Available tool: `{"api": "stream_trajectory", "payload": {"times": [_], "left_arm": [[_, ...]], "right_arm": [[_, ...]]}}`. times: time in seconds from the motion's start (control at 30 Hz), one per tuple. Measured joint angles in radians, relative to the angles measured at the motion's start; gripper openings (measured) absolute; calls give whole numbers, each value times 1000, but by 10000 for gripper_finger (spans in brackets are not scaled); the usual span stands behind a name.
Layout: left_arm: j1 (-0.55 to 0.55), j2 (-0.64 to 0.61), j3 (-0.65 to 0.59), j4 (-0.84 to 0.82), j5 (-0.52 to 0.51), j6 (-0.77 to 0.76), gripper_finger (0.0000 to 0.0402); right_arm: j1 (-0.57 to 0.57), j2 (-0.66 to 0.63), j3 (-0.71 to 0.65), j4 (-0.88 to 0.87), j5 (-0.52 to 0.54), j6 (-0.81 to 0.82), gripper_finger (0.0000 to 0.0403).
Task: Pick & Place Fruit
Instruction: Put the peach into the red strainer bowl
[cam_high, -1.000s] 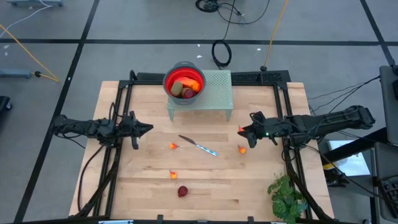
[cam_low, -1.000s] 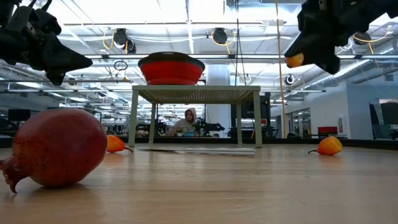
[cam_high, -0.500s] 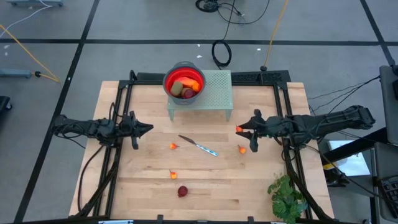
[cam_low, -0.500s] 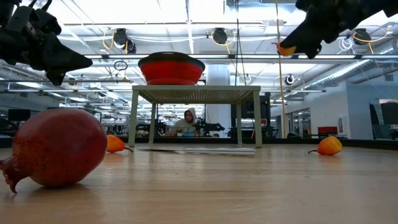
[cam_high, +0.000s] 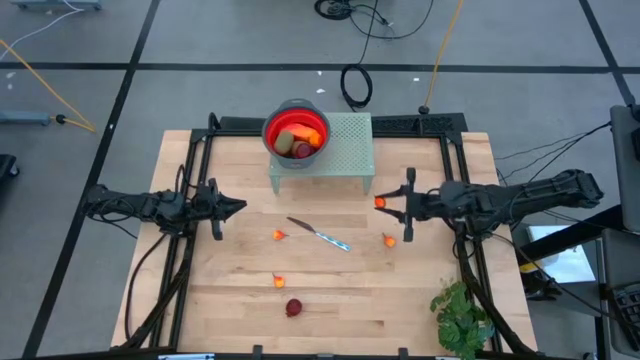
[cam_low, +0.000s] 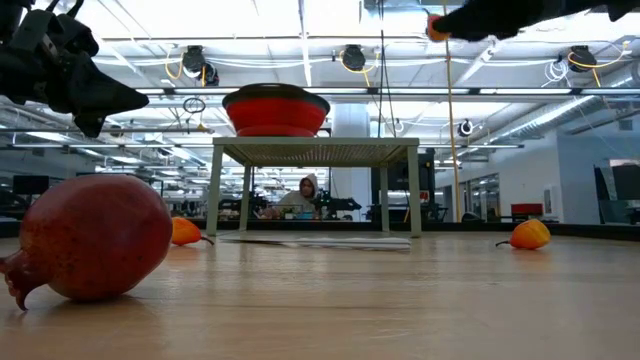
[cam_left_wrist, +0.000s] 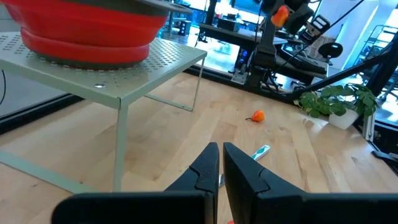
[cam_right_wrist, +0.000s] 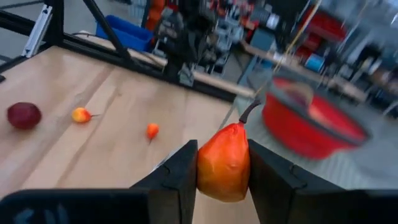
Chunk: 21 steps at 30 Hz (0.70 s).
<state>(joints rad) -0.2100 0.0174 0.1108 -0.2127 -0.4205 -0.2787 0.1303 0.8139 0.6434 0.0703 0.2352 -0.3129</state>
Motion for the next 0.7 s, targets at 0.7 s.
{"api": "stream_trajectory", "payload": {"times": [0.7], "left_arm": [[0,0,0,0,0,3,21]], "right_arm": [[0,0,0,367,-4,-413,116]]}}
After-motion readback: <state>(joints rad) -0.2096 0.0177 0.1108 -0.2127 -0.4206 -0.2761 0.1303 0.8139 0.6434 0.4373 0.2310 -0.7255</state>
